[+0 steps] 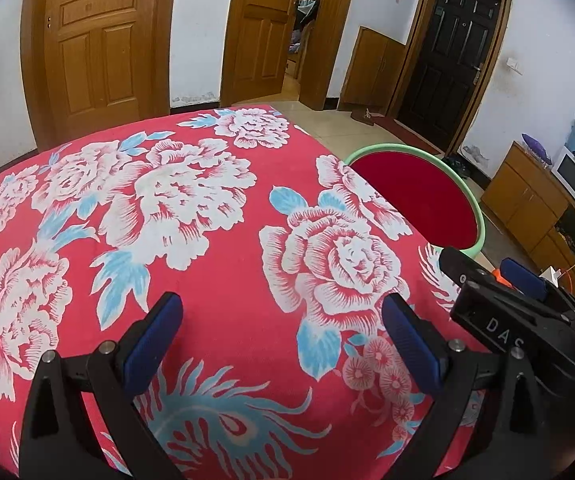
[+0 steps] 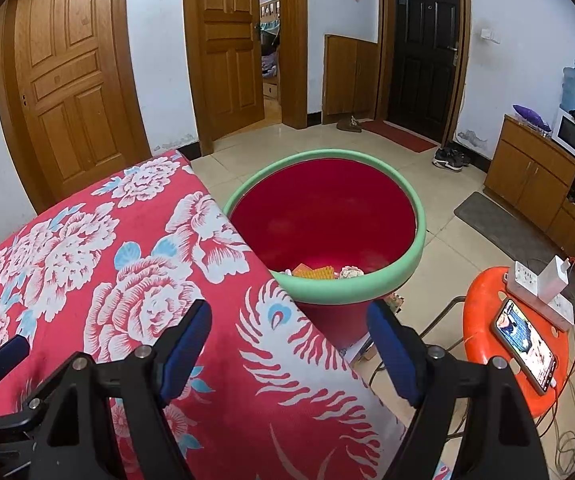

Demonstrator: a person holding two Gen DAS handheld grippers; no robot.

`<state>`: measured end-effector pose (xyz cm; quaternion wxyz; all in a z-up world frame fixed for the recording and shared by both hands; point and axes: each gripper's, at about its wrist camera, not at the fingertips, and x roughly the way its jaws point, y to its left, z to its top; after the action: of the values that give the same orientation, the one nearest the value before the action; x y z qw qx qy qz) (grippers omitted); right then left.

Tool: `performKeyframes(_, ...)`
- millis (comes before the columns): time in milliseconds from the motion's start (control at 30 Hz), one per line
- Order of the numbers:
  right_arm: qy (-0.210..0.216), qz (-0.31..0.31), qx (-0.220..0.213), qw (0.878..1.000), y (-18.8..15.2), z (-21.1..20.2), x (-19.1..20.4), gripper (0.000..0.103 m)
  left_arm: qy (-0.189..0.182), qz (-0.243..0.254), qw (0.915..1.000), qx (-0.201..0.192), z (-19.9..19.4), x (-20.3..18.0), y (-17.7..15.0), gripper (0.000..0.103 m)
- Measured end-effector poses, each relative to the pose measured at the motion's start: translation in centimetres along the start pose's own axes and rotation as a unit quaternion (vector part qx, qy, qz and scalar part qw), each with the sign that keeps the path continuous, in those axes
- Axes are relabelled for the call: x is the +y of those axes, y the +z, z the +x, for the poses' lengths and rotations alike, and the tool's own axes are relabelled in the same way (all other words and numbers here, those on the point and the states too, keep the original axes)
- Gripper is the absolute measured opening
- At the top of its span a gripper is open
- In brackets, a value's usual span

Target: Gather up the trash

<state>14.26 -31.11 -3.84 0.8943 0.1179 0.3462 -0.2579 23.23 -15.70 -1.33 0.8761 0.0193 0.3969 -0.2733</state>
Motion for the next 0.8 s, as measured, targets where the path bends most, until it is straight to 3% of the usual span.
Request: performKeyframes(800,-0.003,0.002,-0.007,1.000,-0.06,-0.40,-0.09,0.082,0.002,0.003,1.0000,-0.004,-0.17,-0.07,0.00,0.098)
